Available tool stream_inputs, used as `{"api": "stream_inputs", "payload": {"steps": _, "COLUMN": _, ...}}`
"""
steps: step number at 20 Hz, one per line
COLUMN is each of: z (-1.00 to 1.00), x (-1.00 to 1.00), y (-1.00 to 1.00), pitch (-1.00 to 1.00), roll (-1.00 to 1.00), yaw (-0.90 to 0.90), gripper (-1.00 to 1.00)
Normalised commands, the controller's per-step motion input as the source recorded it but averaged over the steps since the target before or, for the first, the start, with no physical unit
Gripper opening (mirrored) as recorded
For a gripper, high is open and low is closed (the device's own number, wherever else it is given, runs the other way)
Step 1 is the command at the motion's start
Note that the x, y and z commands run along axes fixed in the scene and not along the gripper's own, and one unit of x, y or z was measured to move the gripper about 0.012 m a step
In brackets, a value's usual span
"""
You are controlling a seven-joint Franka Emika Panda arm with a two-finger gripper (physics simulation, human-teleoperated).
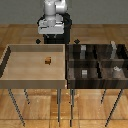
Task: Place the loaf of bread into the appropriate compartment.
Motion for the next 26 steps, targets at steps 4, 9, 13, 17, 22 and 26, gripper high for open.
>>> {"api": "stream_inputs", "payload": {"steps": 4, "z": 0.00, "x": 0.00, "y": -0.75, "pitch": 0.00, "roll": 0.00, "yaw": 0.00, "gripper": 1.00}}
{"api": "stream_inputs", "payload": {"steps": 9, "z": 0.00, "x": 0.20, "y": 0.00, "pitch": 0.00, "roll": 0.00, "yaw": 0.00, "gripper": 1.00}}
{"api": "stream_inputs", "payload": {"steps": 13, "z": 0.00, "x": 0.25, "y": 0.25, "pitch": 0.00, "roll": 0.00, "yaw": 0.00, "gripper": 1.00}}
{"api": "stream_inputs", "payload": {"steps": 17, "z": -0.75, "x": 0.00, "y": 0.00, "pitch": 0.00, "roll": 0.00, "yaw": 0.00, "gripper": 1.00}}
{"api": "stream_inputs", "payload": {"steps": 22, "z": -0.60, "x": 0.40, "y": 0.00, "pitch": 0.00, "roll": 0.00, "yaw": 0.00, "gripper": 1.00}}
{"api": "stream_inputs", "payload": {"steps": 26, "z": 0.00, "x": 0.25, "y": -0.25, "pitch": 0.00, "roll": 0.00, "yaw": 0.00, "gripper": 1.00}}
